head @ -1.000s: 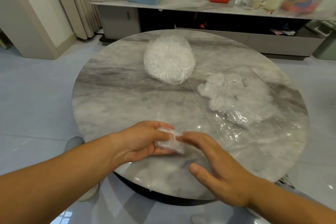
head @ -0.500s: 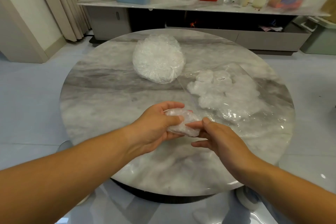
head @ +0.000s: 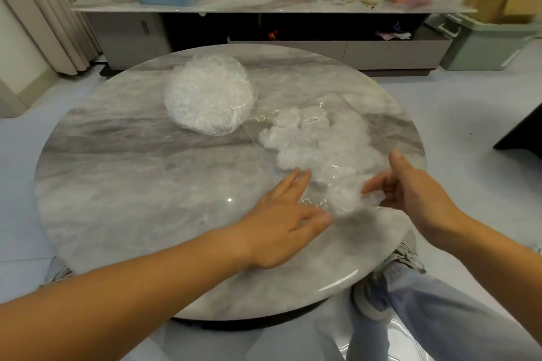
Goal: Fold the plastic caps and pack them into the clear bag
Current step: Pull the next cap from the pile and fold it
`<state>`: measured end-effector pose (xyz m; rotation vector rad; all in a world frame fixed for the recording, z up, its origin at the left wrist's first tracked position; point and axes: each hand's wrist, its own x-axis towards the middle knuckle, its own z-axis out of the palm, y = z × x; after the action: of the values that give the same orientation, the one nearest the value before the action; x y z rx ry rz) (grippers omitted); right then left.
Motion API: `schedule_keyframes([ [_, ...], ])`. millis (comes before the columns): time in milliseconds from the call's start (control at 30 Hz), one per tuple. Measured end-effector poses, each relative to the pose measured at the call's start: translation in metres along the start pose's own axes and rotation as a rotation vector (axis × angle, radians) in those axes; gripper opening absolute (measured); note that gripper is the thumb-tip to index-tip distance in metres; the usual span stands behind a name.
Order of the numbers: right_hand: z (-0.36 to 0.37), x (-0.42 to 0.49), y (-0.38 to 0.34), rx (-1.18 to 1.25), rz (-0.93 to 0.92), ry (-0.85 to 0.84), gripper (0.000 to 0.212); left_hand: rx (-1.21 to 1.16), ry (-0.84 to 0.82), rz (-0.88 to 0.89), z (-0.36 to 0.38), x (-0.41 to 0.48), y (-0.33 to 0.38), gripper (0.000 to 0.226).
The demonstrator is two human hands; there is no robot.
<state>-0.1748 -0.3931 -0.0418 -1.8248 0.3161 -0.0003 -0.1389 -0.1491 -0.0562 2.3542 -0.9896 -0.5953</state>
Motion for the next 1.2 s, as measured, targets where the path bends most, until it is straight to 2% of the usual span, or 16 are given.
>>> schedule_keyframes([
  [67, -0.003, 0.0, 0.005, -0.096, 0.015, -0.042, 0.078, 0.155, -0.045, 0.001, 0.005, 0.005, 0.0, 0.061],
  [200, -0.004, 0.001, 0.012, -0.213, 0.026, -0.109, 0.082, 0.414, -0.035, -0.02, 0.012, 0.008, -0.003, 0.08],
  [367, -0.001, 0.006, 0.013, -0.211, 0.092, -0.13, 0.083, 0.411, 0.014, 0.006, 0.012, 0.002, -0.007, 0.081],
  [500, 0.01, 0.008, 0.007, -0.054, 0.192, -0.131, 0.085, 0.385, 0.006, 0.054, 0.014, -0.002, -0.01, 0.082],
  [600, 0.02, 0.01, -0.001, 0.11, 0.328, -0.215, 0.09, 0.393, 0.004, 0.068, 0.014, -0.002, -0.012, 0.083],
  [733, 0.036, 0.009, -0.013, 0.478, 0.484, -0.341, 0.093, 0.392, -0.003, 0.072, 0.015, -0.004, -0.016, 0.084],
  [800, 0.047, 0.007, -0.017, 0.636, 0.502, -0.295, 0.09, 0.377, -0.009, 0.065, 0.015, -0.005, -0.017, 0.084],
  [867, 0.057, 0.005, -0.019, 0.752, 0.494, -0.17, 0.081, 0.372, -0.008, 0.06, 0.015, -0.006, -0.018, 0.084],
  [1000, 0.063, -0.004, -0.013, 0.845, 0.457, 0.064, 0.066, 0.37, -0.006, 0.065, 0.015, -0.004, -0.017, 0.084],
  [1100, 0.065, -0.009, -0.009, 0.859, 0.44, 0.099, 0.066, 0.362, 0.004, 0.08, 0.016, -0.004, -0.016, 0.084],
  [1200, 0.07, -0.007, -0.01, 0.865, 0.444, 0.042, 0.075, 0.353, 0.004, 0.096, 0.018, -0.004, -0.015, 0.083],
])
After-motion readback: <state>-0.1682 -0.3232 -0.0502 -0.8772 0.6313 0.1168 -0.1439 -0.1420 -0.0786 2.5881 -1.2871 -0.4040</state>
